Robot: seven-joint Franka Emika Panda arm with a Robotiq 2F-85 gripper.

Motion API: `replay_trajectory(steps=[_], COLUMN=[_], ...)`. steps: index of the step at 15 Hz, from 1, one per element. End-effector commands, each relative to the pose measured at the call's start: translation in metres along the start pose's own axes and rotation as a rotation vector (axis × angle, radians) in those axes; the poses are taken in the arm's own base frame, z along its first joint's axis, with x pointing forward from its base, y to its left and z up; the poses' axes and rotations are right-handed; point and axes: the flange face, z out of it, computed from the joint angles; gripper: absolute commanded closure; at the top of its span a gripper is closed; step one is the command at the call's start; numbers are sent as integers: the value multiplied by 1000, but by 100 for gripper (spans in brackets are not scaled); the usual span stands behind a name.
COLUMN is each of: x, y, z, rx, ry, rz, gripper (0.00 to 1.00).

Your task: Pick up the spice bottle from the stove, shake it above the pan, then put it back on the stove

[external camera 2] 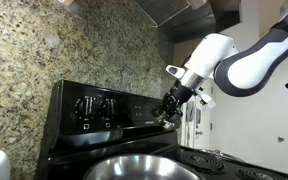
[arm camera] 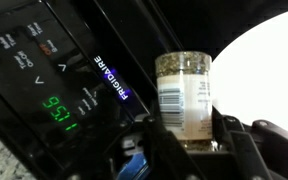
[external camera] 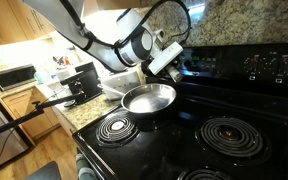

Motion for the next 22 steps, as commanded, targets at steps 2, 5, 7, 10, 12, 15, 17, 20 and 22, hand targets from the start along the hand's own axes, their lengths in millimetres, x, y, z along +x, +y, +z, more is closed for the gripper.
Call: replay_trajectory(steps=[2,5,7,10,12,15,17,20,22], x=[-2,2,5,9,10,7,2,-1,0], y=[-2,-13,-25,-37,-41,-20,-11,-7,-11], z=[-7,-6,-6,-4,-2,-4,-9,-13,-13], rx=[-47,-45,-13,6,-3,-126,-173,-232,-249], ry=[-52,-75,-71,-68,-72,-102,-128,-168,-187], rz=[-45,-86,-119,-142,-155,-144,-129,-124,-132], gripper=[82,82,82,82,82,82,82,82,82])
